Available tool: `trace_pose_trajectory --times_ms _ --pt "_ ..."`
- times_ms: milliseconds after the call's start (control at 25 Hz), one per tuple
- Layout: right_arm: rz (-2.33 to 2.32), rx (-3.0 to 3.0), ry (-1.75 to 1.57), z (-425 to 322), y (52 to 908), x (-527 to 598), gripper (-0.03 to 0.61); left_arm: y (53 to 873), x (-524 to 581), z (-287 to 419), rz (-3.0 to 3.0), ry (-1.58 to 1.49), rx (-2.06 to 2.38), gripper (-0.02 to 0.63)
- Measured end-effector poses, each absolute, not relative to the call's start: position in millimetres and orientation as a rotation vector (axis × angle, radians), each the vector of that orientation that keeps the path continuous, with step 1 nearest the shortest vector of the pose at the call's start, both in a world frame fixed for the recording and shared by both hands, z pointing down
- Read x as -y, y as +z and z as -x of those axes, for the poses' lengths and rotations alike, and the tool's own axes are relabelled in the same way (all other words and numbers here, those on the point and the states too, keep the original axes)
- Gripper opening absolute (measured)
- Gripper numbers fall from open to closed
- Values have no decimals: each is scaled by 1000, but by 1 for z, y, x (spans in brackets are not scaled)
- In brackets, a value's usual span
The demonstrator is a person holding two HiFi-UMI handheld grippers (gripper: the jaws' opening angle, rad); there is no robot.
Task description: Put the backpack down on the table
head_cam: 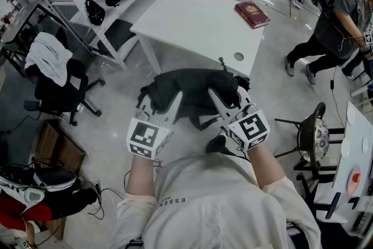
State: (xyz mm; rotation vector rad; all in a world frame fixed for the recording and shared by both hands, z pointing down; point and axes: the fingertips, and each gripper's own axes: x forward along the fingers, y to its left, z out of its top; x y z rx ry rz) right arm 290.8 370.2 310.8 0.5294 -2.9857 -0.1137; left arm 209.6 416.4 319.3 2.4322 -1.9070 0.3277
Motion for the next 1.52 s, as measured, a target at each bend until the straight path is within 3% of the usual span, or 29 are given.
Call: trace_pose_trajectory --times_ms 880,1280,1520 --pt "-510 3014 -84 -244 316 -366 87 326 -414 -162 -2396 323 1915 67" --pt "-423 3026 -31 -189 330 -276 89 338 -331 -112 -2296 332 1961 67" --pt "-361 3063 -57 -196 305 -208 91 312 -267 -120 -2253 349 2010 67"
